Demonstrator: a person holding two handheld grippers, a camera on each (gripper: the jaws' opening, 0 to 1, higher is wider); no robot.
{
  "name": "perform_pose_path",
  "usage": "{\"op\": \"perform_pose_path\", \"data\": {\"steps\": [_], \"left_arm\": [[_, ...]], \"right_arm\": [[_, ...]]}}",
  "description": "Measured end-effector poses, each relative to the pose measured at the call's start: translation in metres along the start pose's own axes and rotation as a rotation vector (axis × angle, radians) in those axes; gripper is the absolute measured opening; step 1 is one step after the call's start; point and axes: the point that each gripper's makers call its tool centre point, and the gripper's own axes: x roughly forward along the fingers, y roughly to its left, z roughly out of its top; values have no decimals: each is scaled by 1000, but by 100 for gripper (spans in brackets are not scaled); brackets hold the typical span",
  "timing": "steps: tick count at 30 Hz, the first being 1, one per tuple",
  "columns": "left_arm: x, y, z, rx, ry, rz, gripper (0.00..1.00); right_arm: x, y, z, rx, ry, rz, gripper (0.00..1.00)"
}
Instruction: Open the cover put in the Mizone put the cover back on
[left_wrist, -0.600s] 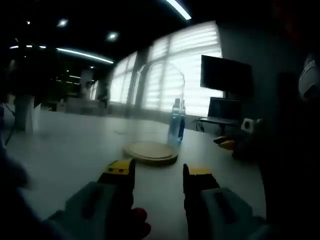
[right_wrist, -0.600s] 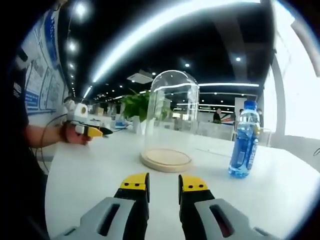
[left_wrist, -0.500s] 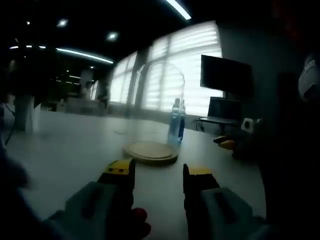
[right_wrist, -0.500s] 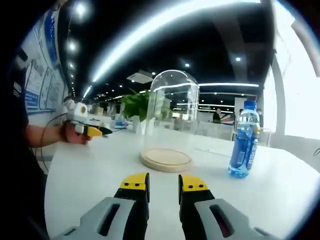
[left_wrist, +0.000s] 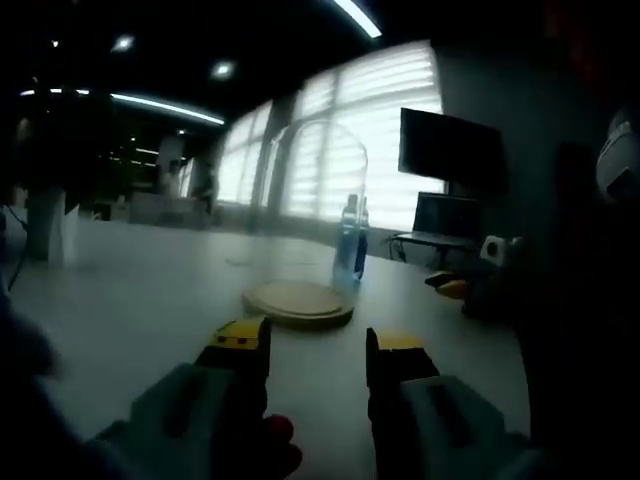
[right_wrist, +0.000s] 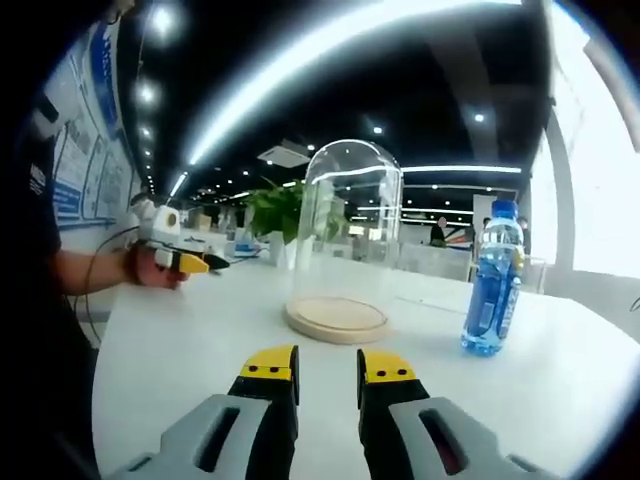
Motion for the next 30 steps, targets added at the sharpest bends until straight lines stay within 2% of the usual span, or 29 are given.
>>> {"op": "perform_pose_path", "data": {"steps": [3, 6, 20, 21, 22, 26, 30], "left_arm": [[-1, 1, 1, 27, -7, 17, 32], [-1, 1, 1, 22, -9, 19, 32], [-1, 1, 8, -9, -31, 10, 32], [0, 1, 10, -8, -32, 9, 32], [1, 0, 11, -7, -32, 5, 32], [6, 1, 13, 7, -15, 13, 33], [12, 3, 26, 28, -26, 17, 33]], "right_arm": [[0, 3, 1, -14, -7, 18, 19], [1, 10, -2, -29, 7, 46, 26], [2, 4, 1, -12, 4, 32, 26], [4, -1, -2, -44, 20, 16, 26], [5, -2, -1, -67, 16, 7, 26], [7, -3, 8, -72, 7, 18, 26], [9, -7, 18, -69, -8, 16, 26]]}}
